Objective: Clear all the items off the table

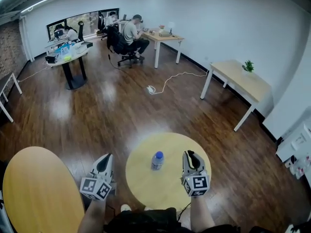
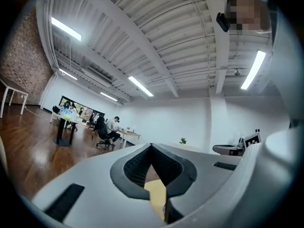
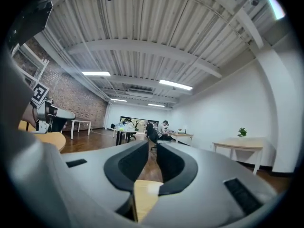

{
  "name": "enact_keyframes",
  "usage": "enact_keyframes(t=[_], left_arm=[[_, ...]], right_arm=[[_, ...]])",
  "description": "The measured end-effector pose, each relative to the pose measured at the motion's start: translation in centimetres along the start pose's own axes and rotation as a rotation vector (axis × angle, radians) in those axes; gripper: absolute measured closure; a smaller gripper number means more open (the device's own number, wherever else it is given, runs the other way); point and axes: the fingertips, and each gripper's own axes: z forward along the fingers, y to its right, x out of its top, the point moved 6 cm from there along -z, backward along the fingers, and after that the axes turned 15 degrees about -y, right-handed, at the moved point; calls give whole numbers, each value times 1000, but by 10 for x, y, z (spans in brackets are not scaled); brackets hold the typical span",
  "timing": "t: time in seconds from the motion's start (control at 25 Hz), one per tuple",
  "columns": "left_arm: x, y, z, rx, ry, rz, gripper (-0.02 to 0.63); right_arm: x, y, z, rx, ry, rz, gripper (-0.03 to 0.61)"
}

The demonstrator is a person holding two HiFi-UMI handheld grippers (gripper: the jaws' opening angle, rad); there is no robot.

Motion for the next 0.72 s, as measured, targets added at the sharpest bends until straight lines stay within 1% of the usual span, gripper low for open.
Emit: enact_keyframes(t=[0.12,0.24,0.28,0.32,0.36,0.44,0.52,0.6,0.72], left_arm=[[-4,-8,5,-10,-34,-2,614],[-7,-21,13,6,-33,-27,614],[-7,-24,16,10,-33,-37,614],[-8,-27,19,12,-35,-42,614],[-10,-28,22,11,-43,-42,614],[-20,-32,23,12,-71,-40,614],[-31,-38,23,23,-106,-44,614],[-37,-41,23,40,-135,-55,614],[-44,-46,19,67,-173,-81,614]], right_arm=[[-6,0,4,-17,-14,46,522],[-4,0,4,-14,-29,48,522],[-2,2,5,-12,-34,47,501],[-1,4,6,-12,-39,50,465],[-2,5,8,-16,-43,56,450],[-10,3,13,-12,-65,71,446],[-19,-3,21,16,-106,78,381],[-24,-8,31,48,-142,85,344],[-34,-16,44,93,-196,98,336]])
